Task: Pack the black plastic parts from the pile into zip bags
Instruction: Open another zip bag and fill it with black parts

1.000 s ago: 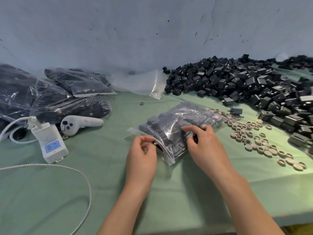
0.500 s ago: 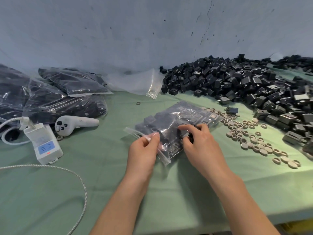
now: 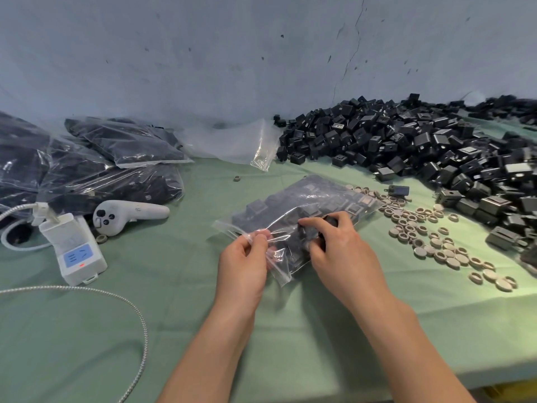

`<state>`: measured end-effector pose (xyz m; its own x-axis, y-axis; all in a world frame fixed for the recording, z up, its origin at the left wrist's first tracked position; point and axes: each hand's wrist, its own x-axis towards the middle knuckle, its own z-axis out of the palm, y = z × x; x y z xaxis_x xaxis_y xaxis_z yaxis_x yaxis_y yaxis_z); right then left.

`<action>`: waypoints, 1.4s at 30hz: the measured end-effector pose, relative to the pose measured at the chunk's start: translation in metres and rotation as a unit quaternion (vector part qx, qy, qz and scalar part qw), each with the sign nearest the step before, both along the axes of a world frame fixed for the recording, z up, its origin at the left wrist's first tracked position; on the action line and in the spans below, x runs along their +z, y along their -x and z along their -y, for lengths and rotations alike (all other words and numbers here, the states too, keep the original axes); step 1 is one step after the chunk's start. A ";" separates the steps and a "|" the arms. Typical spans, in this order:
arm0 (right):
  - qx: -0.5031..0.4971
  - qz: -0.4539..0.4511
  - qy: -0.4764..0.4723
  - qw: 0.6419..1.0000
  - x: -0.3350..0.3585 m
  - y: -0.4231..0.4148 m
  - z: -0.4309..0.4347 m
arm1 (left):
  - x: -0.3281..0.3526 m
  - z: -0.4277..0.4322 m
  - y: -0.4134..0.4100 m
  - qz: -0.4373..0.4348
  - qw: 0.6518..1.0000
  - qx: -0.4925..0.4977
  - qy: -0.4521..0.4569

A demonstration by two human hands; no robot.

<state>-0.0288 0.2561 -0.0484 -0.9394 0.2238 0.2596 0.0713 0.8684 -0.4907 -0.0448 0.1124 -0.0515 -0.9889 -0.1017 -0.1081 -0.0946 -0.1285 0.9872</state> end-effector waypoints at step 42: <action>-0.002 0.012 -0.071 0.997 -0.003 0.004 0.001 | 0.003 -0.001 -0.001 -0.034 0.999 -0.018 -0.009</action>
